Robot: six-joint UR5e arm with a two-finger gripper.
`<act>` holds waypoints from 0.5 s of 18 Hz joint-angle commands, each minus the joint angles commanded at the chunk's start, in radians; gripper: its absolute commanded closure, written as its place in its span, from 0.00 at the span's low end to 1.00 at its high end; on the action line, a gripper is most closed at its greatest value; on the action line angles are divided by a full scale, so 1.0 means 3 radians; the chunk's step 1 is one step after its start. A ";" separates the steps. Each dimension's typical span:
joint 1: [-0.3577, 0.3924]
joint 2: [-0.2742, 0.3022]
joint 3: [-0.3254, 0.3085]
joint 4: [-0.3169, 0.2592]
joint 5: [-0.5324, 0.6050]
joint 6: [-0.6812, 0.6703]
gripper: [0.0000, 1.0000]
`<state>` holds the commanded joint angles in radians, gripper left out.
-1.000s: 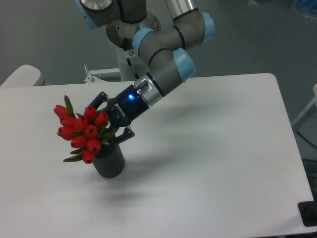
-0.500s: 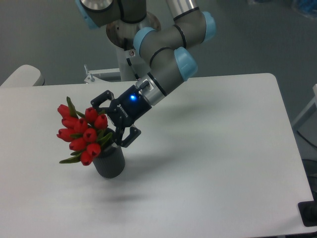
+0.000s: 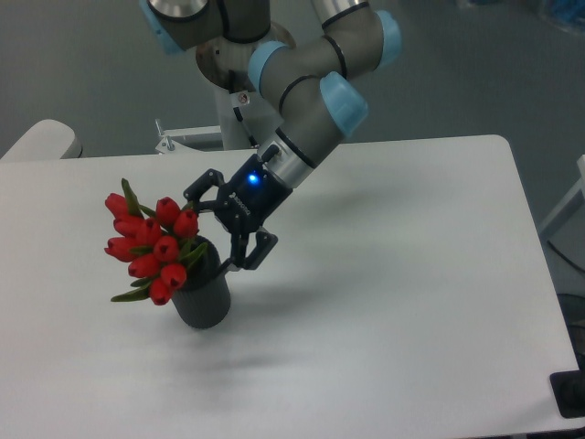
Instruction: Insert the flowers into the vase
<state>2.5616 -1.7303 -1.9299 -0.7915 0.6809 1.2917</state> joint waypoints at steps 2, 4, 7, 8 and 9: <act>0.0112 0.0005 0.0057 0.0000 0.0057 -0.0005 0.00; 0.0230 0.0010 0.0062 0.0005 0.0138 -0.0005 0.00; 0.0389 0.0005 0.0184 0.0005 0.0358 0.0036 0.00; 0.0435 -0.0010 0.0261 0.0005 0.0434 0.0036 0.00; 0.0470 -0.0051 0.0368 -0.0005 0.0496 0.0036 0.00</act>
<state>2.7028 -1.7455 -1.8196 -0.7930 0.8297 1.3023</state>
